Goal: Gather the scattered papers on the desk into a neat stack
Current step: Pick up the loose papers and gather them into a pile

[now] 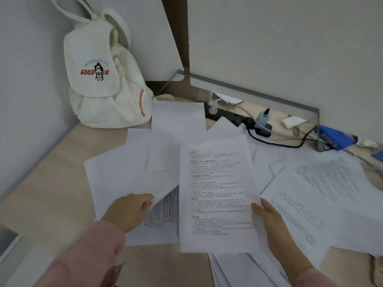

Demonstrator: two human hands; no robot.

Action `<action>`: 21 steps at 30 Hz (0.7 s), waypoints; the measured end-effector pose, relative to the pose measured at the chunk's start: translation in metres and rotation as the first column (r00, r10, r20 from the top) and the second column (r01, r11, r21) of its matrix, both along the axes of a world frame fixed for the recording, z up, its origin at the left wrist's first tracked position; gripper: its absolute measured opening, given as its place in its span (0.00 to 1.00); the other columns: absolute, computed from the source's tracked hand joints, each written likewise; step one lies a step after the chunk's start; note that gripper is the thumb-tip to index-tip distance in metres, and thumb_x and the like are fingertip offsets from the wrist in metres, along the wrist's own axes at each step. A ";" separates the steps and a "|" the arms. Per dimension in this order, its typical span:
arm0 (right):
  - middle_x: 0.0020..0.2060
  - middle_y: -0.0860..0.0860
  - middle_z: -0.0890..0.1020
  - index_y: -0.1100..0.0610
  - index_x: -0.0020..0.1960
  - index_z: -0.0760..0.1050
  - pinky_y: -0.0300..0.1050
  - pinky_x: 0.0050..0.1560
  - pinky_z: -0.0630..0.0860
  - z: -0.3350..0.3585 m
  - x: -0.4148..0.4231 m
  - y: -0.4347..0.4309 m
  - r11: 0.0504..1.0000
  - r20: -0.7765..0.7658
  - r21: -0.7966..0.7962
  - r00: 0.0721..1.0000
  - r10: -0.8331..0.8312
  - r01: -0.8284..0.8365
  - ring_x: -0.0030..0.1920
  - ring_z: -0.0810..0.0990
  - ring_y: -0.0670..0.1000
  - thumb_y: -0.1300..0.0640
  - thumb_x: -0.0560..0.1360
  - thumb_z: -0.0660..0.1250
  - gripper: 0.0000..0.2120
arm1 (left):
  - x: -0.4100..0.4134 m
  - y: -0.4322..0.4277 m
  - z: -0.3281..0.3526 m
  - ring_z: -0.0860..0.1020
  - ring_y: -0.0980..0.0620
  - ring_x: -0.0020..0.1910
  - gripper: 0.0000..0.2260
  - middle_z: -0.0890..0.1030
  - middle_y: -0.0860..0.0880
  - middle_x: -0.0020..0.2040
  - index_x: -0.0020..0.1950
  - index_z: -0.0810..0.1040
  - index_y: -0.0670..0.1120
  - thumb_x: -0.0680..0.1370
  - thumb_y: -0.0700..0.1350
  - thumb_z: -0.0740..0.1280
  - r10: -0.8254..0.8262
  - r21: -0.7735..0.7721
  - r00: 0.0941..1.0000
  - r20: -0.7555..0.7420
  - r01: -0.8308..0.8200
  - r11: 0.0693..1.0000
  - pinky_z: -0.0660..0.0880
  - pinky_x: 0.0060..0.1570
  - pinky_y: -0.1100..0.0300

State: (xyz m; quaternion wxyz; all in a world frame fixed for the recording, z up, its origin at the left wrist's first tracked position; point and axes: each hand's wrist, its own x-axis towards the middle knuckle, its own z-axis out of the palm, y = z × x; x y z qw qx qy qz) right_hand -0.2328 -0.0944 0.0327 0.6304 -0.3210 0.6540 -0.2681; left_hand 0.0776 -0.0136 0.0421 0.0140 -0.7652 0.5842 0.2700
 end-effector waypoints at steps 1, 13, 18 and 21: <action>0.53 0.57 0.82 0.60 0.59 0.76 0.55 0.60 0.74 0.000 -0.004 0.001 1.000 -0.017 -0.010 1.000 -0.010 0.010 0.53 0.80 0.59 0.62 0.77 0.60 0.12 | 0.000 -0.003 0.013 0.79 0.50 0.44 0.12 0.82 0.49 0.47 0.54 0.77 0.50 0.81 0.45 0.54 -0.010 -0.007 0.999 -0.035 0.009 1.000 0.70 0.40 0.61; 0.45 0.54 0.81 0.58 0.54 0.75 0.49 0.41 0.74 0.009 -0.046 0.002 0.989 0.053 -0.017 0.988 -0.143 0.144 0.45 0.79 0.56 0.64 0.78 0.57 0.10 | -0.017 -0.003 0.148 0.83 0.58 0.47 0.11 0.85 0.53 0.49 0.50 0.84 0.53 0.73 0.44 0.64 0.105 -0.162 0.528 -0.843 -0.433 0.887 0.77 0.47 0.65; 0.49 0.55 0.81 0.60 0.60 0.73 0.49 0.43 0.74 0.009 -0.058 0.005 0.977 0.080 -0.012 0.974 -0.213 0.214 0.48 0.79 0.55 0.63 0.79 0.57 0.12 | -0.012 -0.002 0.092 0.82 0.49 0.50 0.08 0.85 0.52 0.49 0.49 0.83 0.56 0.75 0.46 0.66 0.392 0.053 0.394 -0.831 -0.645 0.762 0.77 0.51 0.51; 0.57 0.56 0.79 0.59 0.66 0.70 0.52 0.52 0.75 0.007 -0.070 0.004 0.957 0.093 0.015 0.952 -0.290 0.290 0.55 0.78 0.58 0.61 0.78 0.58 0.17 | -0.013 0.001 0.049 0.79 0.48 0.50 0.07 0.83 0.50 0.51 0.49 0.80 0.54 0.77 0.44 0.64 0.557 0.176 0.342 -0.757 -0.715 0.677 0.75 0.48 0.51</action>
